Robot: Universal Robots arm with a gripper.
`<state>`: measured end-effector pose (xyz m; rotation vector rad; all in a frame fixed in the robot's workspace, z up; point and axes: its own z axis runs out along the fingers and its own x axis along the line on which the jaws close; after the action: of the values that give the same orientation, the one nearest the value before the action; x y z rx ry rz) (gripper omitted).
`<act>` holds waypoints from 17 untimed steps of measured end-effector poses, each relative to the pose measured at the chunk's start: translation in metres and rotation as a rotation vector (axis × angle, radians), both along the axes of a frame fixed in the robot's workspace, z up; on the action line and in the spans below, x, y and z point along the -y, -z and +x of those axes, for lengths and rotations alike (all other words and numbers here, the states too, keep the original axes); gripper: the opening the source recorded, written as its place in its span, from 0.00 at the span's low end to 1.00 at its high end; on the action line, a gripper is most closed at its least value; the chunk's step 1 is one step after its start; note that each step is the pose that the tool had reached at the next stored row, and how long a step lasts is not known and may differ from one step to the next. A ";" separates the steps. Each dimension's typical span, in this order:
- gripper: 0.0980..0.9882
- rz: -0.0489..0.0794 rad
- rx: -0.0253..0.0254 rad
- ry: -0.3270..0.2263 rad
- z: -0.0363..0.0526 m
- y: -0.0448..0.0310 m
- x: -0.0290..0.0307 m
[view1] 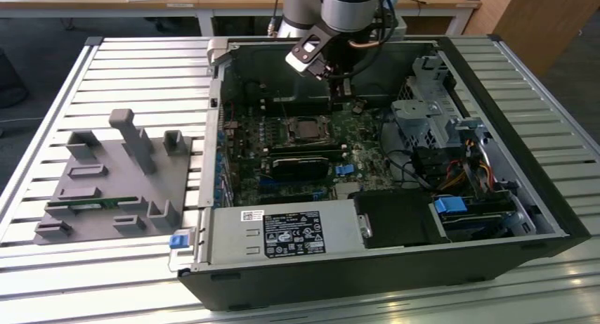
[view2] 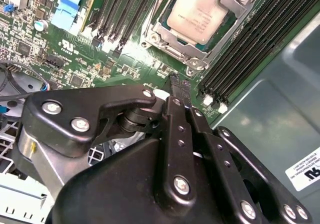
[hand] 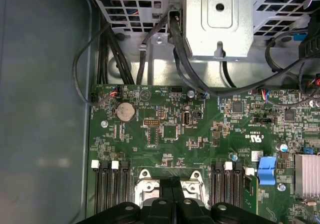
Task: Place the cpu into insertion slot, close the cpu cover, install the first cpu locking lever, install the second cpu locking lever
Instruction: 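Close the cpu cover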
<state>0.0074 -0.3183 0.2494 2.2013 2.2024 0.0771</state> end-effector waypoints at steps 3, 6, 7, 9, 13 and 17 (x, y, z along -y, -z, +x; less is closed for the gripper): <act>0.02 0.000 0.0001 0.000 -0.0011 0.0002 0.0000; 0.02 0.000 0.0001 0.000 -0.0020 0.0004 0.0000; 0.02 0.000 0.0000 0.000 -0.0023 0.0004 0.0000; 0.02 0.000 0.0001 0.000 -0.0029 0.0005 0.0000; 0.02 0.000 0.0001 0.000 -0.0039 0.0010 0.0000; 0.02 0.000 0.0001 0.000 -0.0058 0.0020 0.0004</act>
<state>0.0016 -0.3186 0.2475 2.2013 2.2025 0.0774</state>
